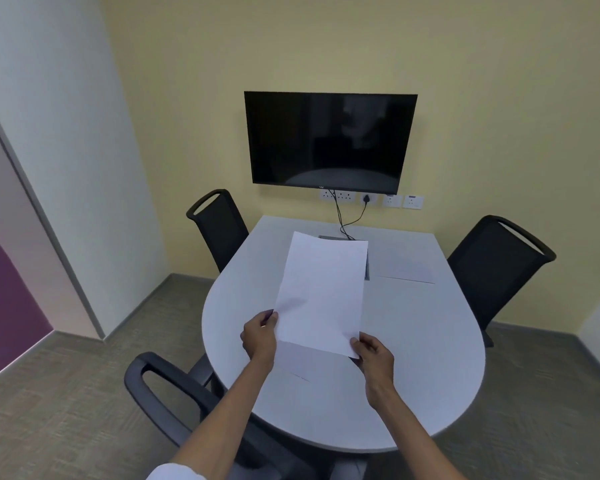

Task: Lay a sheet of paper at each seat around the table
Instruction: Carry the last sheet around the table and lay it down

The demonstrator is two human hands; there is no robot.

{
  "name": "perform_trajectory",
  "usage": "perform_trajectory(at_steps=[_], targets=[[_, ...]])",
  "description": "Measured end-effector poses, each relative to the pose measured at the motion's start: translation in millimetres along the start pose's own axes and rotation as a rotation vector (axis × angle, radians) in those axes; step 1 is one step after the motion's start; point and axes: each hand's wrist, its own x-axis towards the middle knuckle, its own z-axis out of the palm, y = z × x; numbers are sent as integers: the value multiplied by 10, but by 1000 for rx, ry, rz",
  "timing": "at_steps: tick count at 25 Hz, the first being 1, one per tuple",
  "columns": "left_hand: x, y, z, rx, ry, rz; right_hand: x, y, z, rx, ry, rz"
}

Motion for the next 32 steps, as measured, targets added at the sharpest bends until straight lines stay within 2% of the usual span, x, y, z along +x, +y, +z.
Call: perform_trajectory(at_steps=[4,14,19,25,32], targets=[[324,108,-389,-31,8,21,-80,32,448,-56,-40,-21],[1703,177,-1563,-51,-171,34,-385,504,2056,-69,45,-55],[2189,168,-2075,-65,-201,50,-443,650,2727,-115,39,-58],[2795,83,-2395,-93,-215,18,-320,736,3334,-163,16,-42],[4004,-23,-2487,-21,-227,10,334,1047,4182,-218,21,-13]])
